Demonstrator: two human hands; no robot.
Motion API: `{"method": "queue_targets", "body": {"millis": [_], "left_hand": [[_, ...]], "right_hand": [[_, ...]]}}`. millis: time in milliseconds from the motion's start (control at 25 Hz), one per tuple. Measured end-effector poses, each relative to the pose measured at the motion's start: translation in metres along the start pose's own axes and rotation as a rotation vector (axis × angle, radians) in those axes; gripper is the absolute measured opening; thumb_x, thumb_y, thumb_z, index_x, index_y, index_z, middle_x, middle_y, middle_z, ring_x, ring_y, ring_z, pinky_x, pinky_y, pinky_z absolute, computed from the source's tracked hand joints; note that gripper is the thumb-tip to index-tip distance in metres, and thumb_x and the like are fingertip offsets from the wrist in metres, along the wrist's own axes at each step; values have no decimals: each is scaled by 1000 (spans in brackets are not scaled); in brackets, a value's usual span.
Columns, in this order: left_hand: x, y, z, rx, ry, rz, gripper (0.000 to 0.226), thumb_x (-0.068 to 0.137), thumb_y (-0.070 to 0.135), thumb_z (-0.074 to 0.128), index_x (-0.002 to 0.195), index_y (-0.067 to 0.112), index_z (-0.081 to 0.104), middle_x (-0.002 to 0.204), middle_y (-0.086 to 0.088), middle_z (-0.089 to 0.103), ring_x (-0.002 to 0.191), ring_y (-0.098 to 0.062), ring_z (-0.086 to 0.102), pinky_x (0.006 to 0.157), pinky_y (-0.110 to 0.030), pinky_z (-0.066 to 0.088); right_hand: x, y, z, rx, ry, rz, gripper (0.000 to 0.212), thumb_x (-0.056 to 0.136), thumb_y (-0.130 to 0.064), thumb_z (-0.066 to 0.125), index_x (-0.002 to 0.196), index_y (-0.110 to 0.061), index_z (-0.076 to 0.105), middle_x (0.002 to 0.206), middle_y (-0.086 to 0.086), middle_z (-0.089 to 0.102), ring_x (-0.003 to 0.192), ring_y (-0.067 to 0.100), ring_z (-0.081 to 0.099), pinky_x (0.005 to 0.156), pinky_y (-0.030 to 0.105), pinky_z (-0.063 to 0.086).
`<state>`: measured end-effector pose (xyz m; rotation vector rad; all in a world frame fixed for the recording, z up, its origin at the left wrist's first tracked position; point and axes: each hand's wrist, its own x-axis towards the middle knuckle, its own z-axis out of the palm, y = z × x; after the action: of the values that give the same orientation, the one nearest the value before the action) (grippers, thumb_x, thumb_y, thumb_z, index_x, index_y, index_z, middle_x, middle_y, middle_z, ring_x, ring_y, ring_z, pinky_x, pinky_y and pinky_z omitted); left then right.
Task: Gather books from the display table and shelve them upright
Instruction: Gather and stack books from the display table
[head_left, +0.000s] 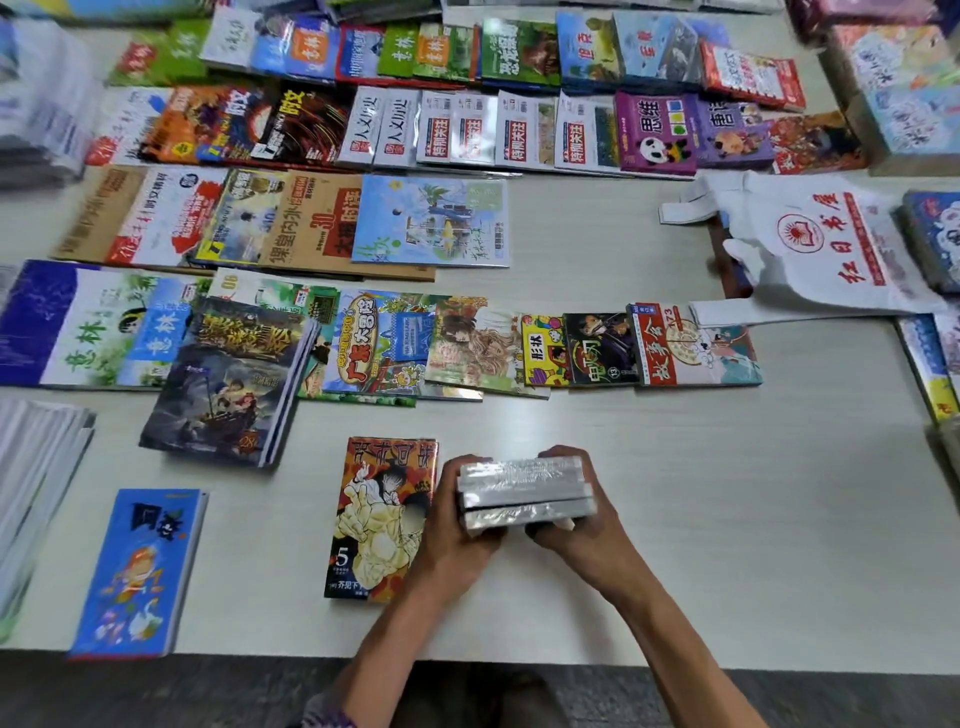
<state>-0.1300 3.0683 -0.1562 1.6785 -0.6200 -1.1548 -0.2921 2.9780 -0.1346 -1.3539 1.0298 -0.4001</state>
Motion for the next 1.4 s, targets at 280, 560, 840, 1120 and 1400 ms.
{"method": "queue_targets", "body": {"millis": [280, 560, 840, 1120, 1400], "left_hand": [[1, -9, -9, 94, -57, -9, 72, 67, 10, 85, 123, 33, 45, 112, 9, 67, 97, 6, 66, 81, -11, 51], [3, 3, -4, 160, -98, -290, 74, 70, 61, 70, 136, 49, 38, 114, 17, 65, 96, -3, 68, 82, -33, 62], [8, -11, 24, 330, -58, -415, 56, 76, 50, 65, 126, 29, 51, 123, 0, 46, 109, -19, 59, 93, -37, 55], [0, 15, 20, 333, -80, -377, 69, 80, 45, 57, 145, 31, 38, 137, 4, 48, 123, -21, 53, 104, -43, 48], [-25, 49, -92, 7, 230, -181, 24, 88, 24, 68, 109, 36, 67, 111, 15, 69, 106, -4, 65, 85, -25, 56]], "right_hand": [[-4, 6, 20, -18, 42, -48, 53, 71, -12, 70, 117, -28, 50, 105, -12, 67, 97, 4, 65, 82, 23, 51], [6, 21, 0, 214, 25, 285, 34, 90, -20, 74, 122, -23, 63, 116, 8, 76, 100, 23, 75, 86, 40, 61], [3, 41, 7, 192, 190, 490, 23, 86, -19, 78, 105, -9, 70, 84, 9, 81, 67, 23, 77, 50, 25, 55], [-2, 30, 17, -279, 310, 328, 13, 87, -30, 75, 89, -18, 72, 81, 3, 78, 71, 22, 73, 70, 50, 59], [2, -28, 94, -453, 450, -68, 29, 87, -15, 68, 114, -20, 61, 104, -10, 56, 95, 3, 54, 81, 24, 49]]}}
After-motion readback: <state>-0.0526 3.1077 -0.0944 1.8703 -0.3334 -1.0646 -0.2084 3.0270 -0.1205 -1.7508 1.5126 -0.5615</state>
